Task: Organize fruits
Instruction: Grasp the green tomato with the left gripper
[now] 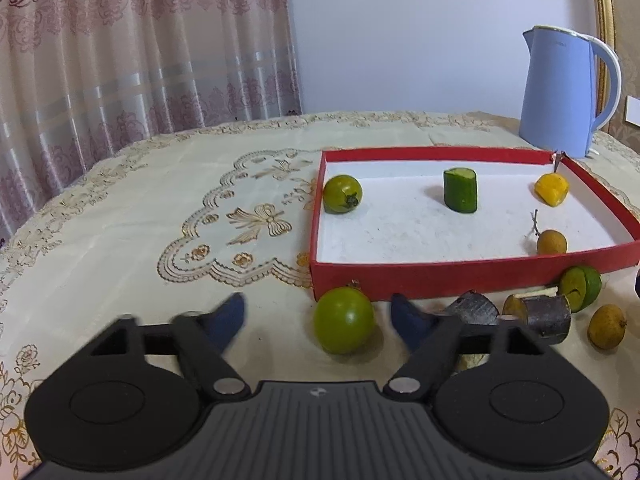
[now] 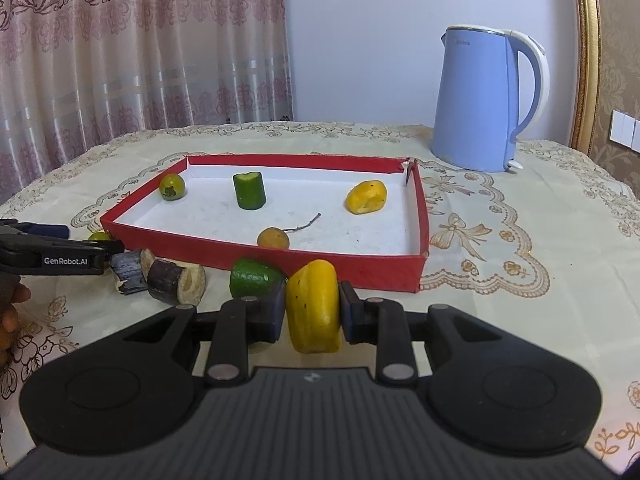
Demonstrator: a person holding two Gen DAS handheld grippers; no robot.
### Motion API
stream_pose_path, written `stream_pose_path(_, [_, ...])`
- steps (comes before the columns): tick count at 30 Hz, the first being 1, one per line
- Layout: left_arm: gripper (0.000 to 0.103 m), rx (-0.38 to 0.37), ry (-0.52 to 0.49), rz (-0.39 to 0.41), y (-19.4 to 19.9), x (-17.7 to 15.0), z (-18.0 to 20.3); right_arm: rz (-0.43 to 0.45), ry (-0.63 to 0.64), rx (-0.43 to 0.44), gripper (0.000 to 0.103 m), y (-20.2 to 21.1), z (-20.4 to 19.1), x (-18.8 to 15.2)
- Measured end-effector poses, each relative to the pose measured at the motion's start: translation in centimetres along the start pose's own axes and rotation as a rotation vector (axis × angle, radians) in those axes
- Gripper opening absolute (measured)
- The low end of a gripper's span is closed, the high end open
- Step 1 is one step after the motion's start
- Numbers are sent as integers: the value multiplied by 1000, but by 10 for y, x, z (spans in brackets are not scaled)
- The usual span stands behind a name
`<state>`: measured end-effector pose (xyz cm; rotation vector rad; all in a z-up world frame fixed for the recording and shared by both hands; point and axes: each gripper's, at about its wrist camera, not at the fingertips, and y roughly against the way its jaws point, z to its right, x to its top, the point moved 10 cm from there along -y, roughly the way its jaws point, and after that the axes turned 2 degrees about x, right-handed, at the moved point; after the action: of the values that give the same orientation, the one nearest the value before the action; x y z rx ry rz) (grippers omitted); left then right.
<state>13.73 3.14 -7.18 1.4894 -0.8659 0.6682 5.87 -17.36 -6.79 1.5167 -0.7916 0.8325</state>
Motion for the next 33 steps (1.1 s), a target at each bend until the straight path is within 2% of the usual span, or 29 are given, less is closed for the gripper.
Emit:
stream_pose_path(4, [32,-72,30,-8,0,-2,3,3,0,3,27,1,0,1])
stream_pose_path(14, [32,-114,99,83,14,3,-4,5,-7,4,27,-4,2,4])
stream_pose_path(24, [32,-82,69,102,14,4,-2,12,-2,8,27,-13,1,15])
stream_pose_path(33, [32,-74,66,110,16,3,-2,21,-6,33,27,-35,8,45])
